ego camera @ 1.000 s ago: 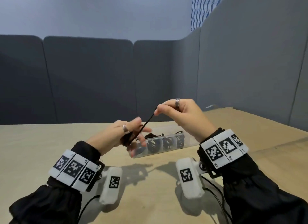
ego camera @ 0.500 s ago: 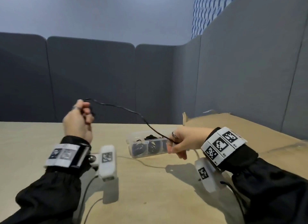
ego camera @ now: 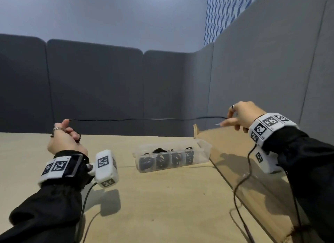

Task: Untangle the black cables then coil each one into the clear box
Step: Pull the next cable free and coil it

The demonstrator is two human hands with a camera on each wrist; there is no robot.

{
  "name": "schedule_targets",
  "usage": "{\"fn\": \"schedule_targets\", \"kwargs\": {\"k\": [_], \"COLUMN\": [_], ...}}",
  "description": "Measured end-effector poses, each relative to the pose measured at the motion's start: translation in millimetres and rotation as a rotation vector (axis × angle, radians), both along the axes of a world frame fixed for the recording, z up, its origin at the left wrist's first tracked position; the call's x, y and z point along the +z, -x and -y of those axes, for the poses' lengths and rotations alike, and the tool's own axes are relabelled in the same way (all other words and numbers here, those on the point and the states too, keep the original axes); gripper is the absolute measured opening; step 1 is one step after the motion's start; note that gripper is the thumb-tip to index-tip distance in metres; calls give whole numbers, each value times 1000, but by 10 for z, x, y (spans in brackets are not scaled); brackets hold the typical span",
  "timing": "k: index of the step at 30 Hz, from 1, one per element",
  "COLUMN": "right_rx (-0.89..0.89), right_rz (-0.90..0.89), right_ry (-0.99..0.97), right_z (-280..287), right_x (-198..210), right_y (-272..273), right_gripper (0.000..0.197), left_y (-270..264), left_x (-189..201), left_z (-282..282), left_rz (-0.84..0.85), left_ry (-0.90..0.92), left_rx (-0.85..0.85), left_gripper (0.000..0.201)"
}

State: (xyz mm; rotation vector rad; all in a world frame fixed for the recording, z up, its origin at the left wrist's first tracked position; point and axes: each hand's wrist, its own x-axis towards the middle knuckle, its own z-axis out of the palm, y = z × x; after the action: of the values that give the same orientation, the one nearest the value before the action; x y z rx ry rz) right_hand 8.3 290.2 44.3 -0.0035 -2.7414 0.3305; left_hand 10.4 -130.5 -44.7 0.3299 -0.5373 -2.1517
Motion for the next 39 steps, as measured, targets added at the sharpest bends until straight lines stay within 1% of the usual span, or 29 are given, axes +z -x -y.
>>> {"fn": "schedule_targets", "kwargs": {"k": [1,2,4,5,7,9,11,12,13,14,15,17,19,20,21,22,23,24,26,27,28,29,30,31,33,35,36,38,39], "right_rx": [-44,-83,-105,-64,119,327,465,519,588,654,712,796,950,1028,1072,1078,1066,1044,952,879,808,754,729,724,755,808,825,852,860], "right_rz": [-74,-96,-20,36,86,105,162,184,174,142,103,87,201,320,447,548,586,539,284,148,49,-11,-30,-10,135,310,382,483,504], "right_ry": [-23,-60,-168,-212,-210,-139,-71,-68,-81,-86,-35,195,588,780,906,930,882,804,695,708,749,769,739,654,421,235,193,162,154], "right_z": [31,74,218,325,640,1023,1393,1531,1638,1716,1768,1829,1869,1857,1836,1806,1778,1753,1707,1696,1689,1700,1723,1754,1817,1840,1825,1739,1683], "right_x": [40,71,85,70,6,-93,-242,-333,-421,-504,-561,-616,-604,-588,-584,-590,-593,-614,-642,-658,-681,-700,-723,-753,-809,-812,-787,-688,-628], "right_y": [3,9,62,98,116,55,1,13,26,64,78,48,-93,-165,-229,-294,-368,-370,-320,-272,-215,-182,-177,-198,-299,-426,-475,-559,-588], "right_gripper": [37,42,61,77,101,108,102,90,70,44,26,33,44,52,58,62,59,50,29,23,19,15,12,10,9,35,46,55,54], "left_y": [-4,-5,4,18,38,-4,-124,-197,-275,-340,-395,-468,-482,-476,-463,-445,-439,-440,-449,-462,-471,-468,-461,-451,-405,-343,-314,-256,-241], "left_x": [0,2,25,39,67,89,119,141,168,190,204,213,199,199,208,218,235,254,282,288,285,283,280,278,262,248,238,208,192], "left_z": [-22,-37,-73,-115,-280,-493,-661,-716,-753,-775,-788,-812,-821,-810,-788,-753,-723,-701,-683,-700,-721,-746,-768,-788,-805,-794,-785,-770,-775], "left_rz": [7,13,16,15,-2,20,32,19,4,-9,-28,-114,-237,-274,-299,-327,-360,-393,-427,-421,-418,-422,-433,-442,-439,-387,-350,-265,-217], "left_ry": [41,90,202,263,400,567,696,724,741,761,783,798,754,711,657,594,522,446,327,295,283,293,322,358,424,511,562,701,795], "left_rx": [-3,-6,-37,-73,-187,-339,-537,-654,-772,-878,-967,-1112,-1204,-1217,-1209,-1179,-1136,-1081,-964,-918,-889,-884,-885,-882,-855,-777,-724,-618,-582], "left_gripper": [23,24,26,27,28,30,33,35,36,38,38,34,34,35,34,32,28,24,13,9,11,15,19,24,33,33,30,26,26]}}
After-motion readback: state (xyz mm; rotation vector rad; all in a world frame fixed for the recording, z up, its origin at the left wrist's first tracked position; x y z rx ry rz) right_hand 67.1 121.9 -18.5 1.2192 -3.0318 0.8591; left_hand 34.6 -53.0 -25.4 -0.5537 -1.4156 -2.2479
